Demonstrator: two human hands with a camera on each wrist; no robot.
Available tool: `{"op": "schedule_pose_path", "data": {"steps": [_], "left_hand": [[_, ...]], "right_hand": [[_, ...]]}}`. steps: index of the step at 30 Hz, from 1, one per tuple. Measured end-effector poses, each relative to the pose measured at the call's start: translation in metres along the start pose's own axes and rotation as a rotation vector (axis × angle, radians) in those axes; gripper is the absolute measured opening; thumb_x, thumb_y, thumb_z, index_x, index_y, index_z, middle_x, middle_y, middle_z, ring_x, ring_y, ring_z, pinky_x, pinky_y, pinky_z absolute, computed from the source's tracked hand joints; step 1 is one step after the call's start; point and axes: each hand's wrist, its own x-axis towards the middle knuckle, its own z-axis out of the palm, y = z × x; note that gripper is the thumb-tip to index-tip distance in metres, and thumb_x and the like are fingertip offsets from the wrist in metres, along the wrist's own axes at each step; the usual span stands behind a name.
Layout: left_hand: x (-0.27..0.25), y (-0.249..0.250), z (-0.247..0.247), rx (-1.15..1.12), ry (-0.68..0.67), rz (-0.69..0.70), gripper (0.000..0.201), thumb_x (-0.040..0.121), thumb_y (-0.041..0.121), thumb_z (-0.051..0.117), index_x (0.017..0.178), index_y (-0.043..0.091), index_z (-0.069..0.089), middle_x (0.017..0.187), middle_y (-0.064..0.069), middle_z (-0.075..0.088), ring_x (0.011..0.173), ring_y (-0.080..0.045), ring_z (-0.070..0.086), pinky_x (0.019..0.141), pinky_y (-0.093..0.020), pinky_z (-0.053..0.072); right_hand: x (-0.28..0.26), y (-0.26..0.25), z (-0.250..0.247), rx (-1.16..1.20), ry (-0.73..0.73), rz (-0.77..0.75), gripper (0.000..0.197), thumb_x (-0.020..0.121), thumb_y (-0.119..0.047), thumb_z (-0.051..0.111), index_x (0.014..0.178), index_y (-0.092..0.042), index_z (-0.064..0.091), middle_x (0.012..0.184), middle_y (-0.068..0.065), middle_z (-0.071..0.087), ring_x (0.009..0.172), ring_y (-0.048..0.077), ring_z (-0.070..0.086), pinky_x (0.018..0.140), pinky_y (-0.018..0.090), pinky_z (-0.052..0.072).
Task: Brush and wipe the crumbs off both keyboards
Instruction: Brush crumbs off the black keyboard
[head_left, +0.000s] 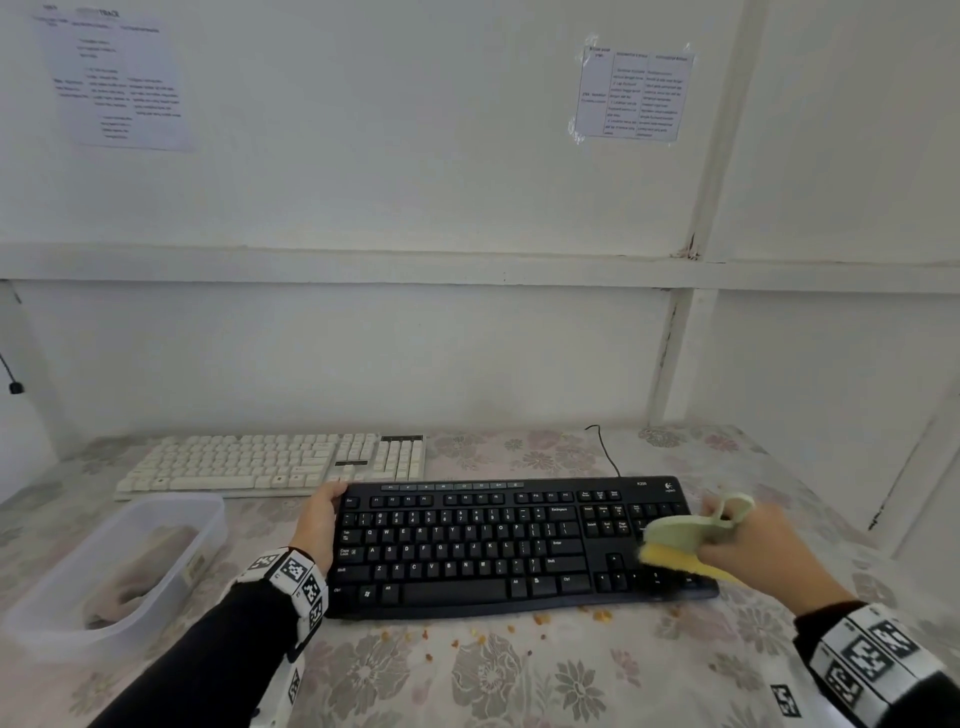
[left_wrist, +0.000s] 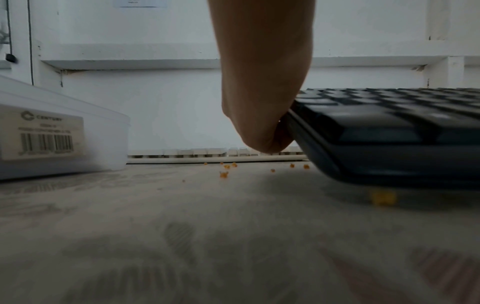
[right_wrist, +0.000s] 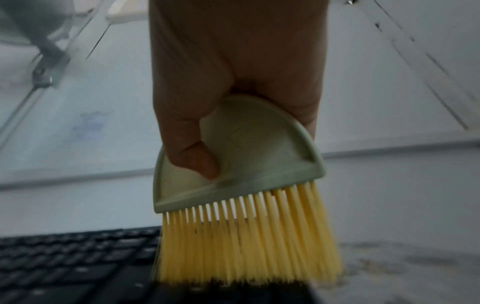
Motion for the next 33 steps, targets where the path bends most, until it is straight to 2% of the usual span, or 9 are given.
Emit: {"op": "schedule_pose_path", "data": {"steps": [4, 7, 12, 14, 18, 25, 27, 29, 33], "left_hand": [[0.006, -0.001, -0.003, 0.075, 0.041, -0.012, 0.029, 0.098, 0.024, 0.038, 0.087, 0.008, 0.058, 0.077, -0.01, 0.058, 0.068, -0.025, 0.054, 0.063, -0.033, 0.044], [0.014, -0.002, -0.007, 0.113, 0.08, -0.013, 0.025, 0.096, 0.019, 0.04, 0.103, 0.007, 0.061, 0.084, -0.012, 0.06, 0.072, -0.025, 0.056, 0.079, -0.037, 0.046], [0.019, -0.005, -0.009, 0.207, 0.068, -0.028, 0.022, 0.097, 0.009, 0.038, 0.099, 0.005, 0.06, 0.093, -0.016, 0.061, 0.082, -0.027, 0.058, 0.09, -0.04, 0.044], [0.02, -0.006, -0.009, 0.231, 0.061, -0.042, 0.027, 0.094, 0.004, 0.036, 0.105, 0.003, 0.062, 0.1, -0.019, 0.063, 0.087, -0.029, 0.059, 0.082, -0.038, 0.048], [0.024, -0.007, -0.014, 0.241, 0.055, -0.053, 0.031, 0.087, -0.002, 0.037, 0.1, 0.001, 0.065, 0.095, -0.018, 0.063, 0.08, -0.027, 0.059, 0.078, -0.038, 0.048], [0.021, -0.009, -0.008, 0.159, 0.04, -0.058, 0.02, 0.092, 0.001, 0.041, 0.08, 0.004, 0.057, 0.069, -0.01, 0.054, 0.063, -0.022, 0.051, 0.058, -0.03, 0.042], [0.02, -0.009, -0.006, 0.149, 0.019, -0.061, 0.021, 0.093, 0.003, 0.041, 0.081, 0.005, 0.057, 0.07, -0.01, 0.054, 0.063, -0.021, 0.05, 0.056, -0.03, 0.04], [0.022, -0.01, -0.006, 0.15, 0.016, -0.067, 0.019, 0.093, 0.005, 0.042, 0.082, 0.006, 0.056, 0.071, -0.01, 0.054, 0.063, -0.021, 0.05, 0.057, -0.03, 0.04], [0.022, -0.007, -0.01, 0.153, 0.006, -0.103, 0.011, 0.091, 0.007, 0.044, 0.083, 0.007, 0.052, 0.072, -0.01, 0.053, 0.065, -0.023, 0.051, 0.062, -0.03, 0.043]], "right_hand": [[0.002, -0.01, 0.012, 0.097, -0.085, -0.063, 0.036, 0.064, -0.001, 0.066, 0.056, -0.022, 0.037, 0.054, -0.003, 0.039, 0.048, 0.013, 0.034, 0.045, 0.017, 0.024], [0.002, -0.001, 0.01, 0.018, -0.091, 0.045, 0.025, 0.063, -0.012, 0.064, 0.06, -0.02, 0.041, 0.056, -0.001, 0.04, 0.049, 0.014, 0.035, 0.046, 0.02, 0.024], [-0.002, -0.007, -0.003, -0.129, -0.021, 0.164, 0.038, 0.075, -0.009, 0.063, 0.056, -0.017, 0.031, 0.05, -0.001, 0.034, 0.044, 0.011, 0.031, 0.042, 0.017, 0.02], [-0.005, -0.027, -0.001, -0.11, -0.029, 0.07, 0.029, 0.08, -0.008, 0.06, 0.062, -0.017, 0.039, 0.051, -0.004, 0.036, 0.044, 0.007, 0.033, 0.039, 0.016, 0.026], [-0.007, -0.085, 0.025, 0.084, -0.243, -0.281, 0.021, 0.083, -0.007, 0.057, 0.074, -0.025, 0.054, 0.072, -0.001, 0.061, 0.061, 0.002, 0.054, 0.055, 0.009, 0.04], [-0.004, -0.159, 0.087, 0.078, -0.355, -0.532, 0.008, 0.085, -0.013, 0.054, 0.087, -0.007, 0.058, 0.085, 0.009, 0.064, 0.077, 0.025, 0.06, 0.068, 0.033, 0.047], [-0.002, -0.154, 0.088, 0.038, -0.364, -0.547, 0.004, 0.082, -0.006, 0.051, 0.079, -0.009, 0.052, 0.081, 0.008, 0.061, 0.078, 0.025, 0.057, 0.068, 0.033, 0.045], [0.001, -0.14, 0.082, 0.0, -0.343, -0.499, 0.024, 0.079, -0.001, 0.048, 0.067, -0.022, 0.045, 0.073, 0.0, 0.055, 0.074, 0.022, 0.056, 0.066, 0.031, 0.044], [0.006, -0.114, 0.067, -0.137, -0.298, -0.373, 0.039, 0.082, -0.005, 0.048, 0.063, -0.037, 0.035, 0.067, -0.013, 0.043, 0.065, 0.011, 0.048, 0.054, 0.015, 0.036]]}}
